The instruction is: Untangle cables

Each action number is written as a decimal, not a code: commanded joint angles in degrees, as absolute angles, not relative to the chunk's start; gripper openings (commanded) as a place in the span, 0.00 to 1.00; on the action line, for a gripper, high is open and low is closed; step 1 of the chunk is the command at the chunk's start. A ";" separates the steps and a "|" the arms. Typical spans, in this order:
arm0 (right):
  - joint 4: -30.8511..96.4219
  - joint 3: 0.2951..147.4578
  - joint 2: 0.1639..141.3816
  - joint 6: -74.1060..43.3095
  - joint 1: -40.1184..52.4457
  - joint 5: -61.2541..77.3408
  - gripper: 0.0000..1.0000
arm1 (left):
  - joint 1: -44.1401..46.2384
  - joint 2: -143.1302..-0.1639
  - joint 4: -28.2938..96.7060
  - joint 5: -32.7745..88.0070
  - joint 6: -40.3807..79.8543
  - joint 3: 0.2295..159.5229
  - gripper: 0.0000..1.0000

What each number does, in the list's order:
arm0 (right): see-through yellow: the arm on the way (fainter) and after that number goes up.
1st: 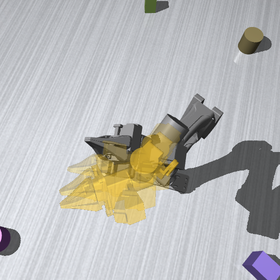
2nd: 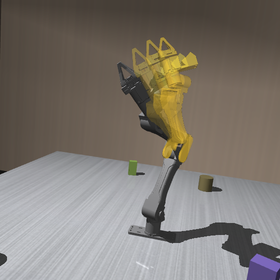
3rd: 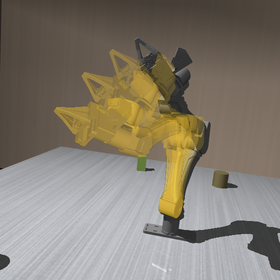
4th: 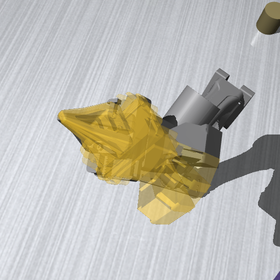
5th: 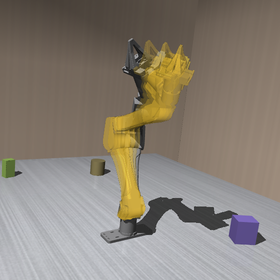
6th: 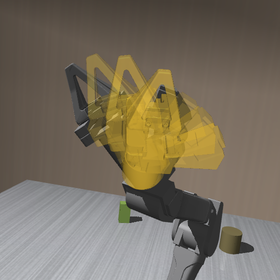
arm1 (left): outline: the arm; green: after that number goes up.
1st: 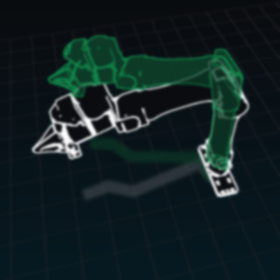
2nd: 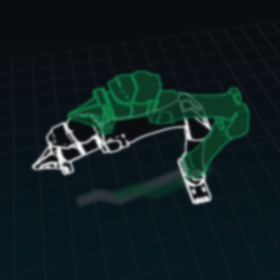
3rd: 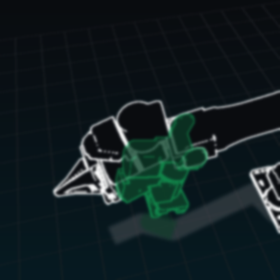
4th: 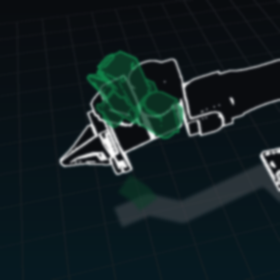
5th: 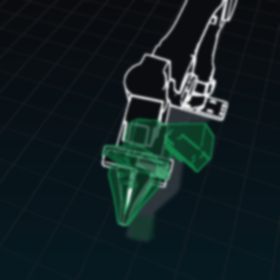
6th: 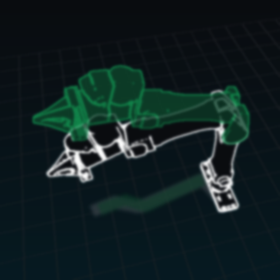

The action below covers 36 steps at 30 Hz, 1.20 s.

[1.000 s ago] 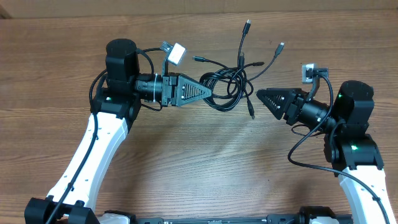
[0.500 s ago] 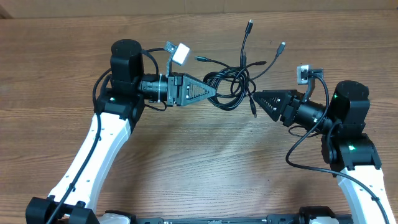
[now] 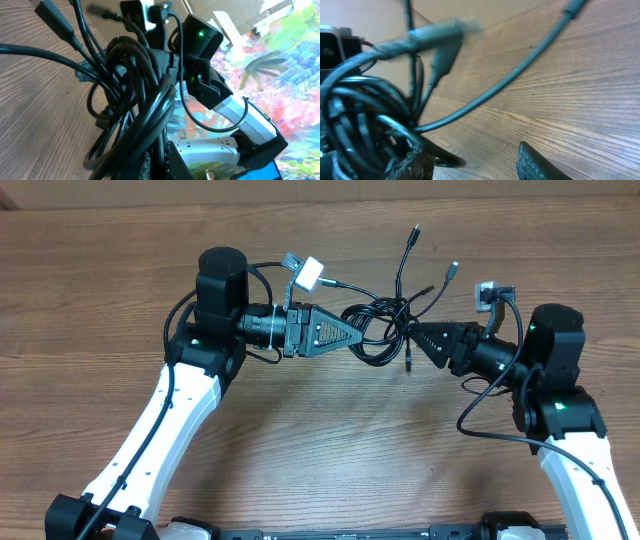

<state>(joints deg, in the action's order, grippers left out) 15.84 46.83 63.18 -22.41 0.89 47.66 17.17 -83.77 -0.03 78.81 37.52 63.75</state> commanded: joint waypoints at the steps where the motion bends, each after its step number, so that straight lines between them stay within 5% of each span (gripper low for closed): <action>1: 15.77 47.59 64.86 -22.04 1.13 45.89 0.50 | 17.67 -82.21 -0.49 80.38 37.74 64.66 0.04; 10: 16.03 47.59 68.18 -19.55 1.13 45.34 0.50 | 17.67 -82.21 -0.49 80.42 37.93 64.66 0.04; 22: 24.10 47.59 68.93 -19.73 0.93 17.93 0.50 | 17.67 -82.21 -0.47 82.56 39.03 64.66 0.04; 36: 26.00 47.59 68.88 -16.16 0.95 37.60 0.50 | 14.11 -82.21 -0.10 77.06 42.28 64.66 0.04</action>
